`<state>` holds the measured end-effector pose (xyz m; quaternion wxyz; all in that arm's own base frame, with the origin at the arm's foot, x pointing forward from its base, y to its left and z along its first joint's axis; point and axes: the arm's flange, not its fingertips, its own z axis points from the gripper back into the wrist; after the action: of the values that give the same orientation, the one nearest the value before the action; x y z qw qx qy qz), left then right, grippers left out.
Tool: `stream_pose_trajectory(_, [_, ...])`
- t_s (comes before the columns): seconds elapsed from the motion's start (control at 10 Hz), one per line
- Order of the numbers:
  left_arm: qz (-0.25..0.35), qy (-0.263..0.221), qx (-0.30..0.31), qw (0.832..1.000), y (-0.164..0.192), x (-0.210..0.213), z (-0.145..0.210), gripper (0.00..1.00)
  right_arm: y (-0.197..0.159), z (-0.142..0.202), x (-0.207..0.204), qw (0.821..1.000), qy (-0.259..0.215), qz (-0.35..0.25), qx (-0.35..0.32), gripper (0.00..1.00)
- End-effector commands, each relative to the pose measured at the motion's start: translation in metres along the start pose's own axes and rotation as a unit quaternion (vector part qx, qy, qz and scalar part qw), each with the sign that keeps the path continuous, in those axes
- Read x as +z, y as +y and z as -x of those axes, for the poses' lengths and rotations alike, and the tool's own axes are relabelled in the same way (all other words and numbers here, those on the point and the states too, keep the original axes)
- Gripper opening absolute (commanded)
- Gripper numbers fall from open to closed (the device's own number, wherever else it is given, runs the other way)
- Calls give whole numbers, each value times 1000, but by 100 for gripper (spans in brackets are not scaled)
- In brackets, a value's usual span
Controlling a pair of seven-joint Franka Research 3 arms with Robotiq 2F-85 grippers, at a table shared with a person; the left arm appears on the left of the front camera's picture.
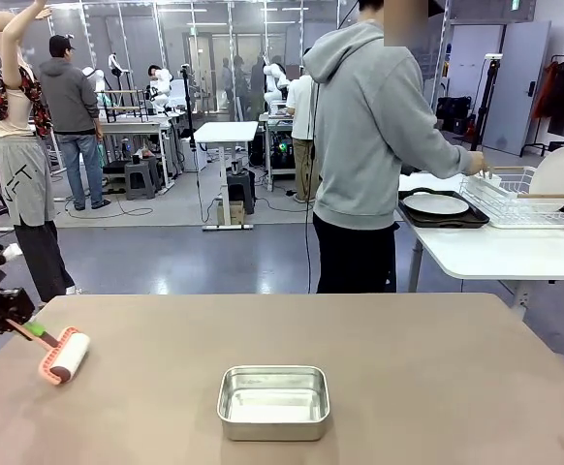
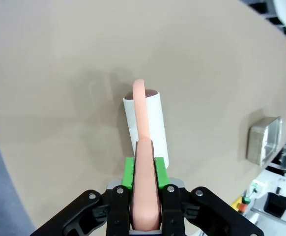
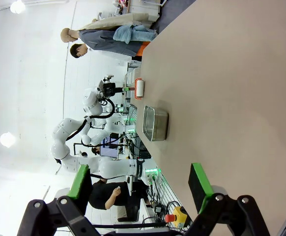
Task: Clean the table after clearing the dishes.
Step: When the right (or left) Handle tray is removed, use the right hand (or left hand) to clean the right (or left) side of the table with the Lint Roller.
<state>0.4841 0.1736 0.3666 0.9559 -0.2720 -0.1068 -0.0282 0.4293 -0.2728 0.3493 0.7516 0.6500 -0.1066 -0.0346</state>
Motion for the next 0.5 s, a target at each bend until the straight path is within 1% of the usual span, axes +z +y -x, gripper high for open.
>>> stream_pose_trajectory(0.0, [-57, 34, -16, 998, 15, -3, 14, 21, 5, 1, -1, 1000, 1, -2, 4, 100])
stream_pose_trajectory(0.2, [-67, 39, -30, 997, -5, 15, 16, 21, 5, 1, -1, 1000, 1, -2, 4, 100])
stream_pose_trajectory(0.3, [-63, 42, -49, 996, -23, 27, 18, 21, 5, 1, -1, 1000, 1, -2, 4, 100])
stream_pose_trajectory(0.4, [-72, 47, -51, 995, -42, 42, 23, 21, 5, 1, -1, 1000, 1, -2, 4, 100])
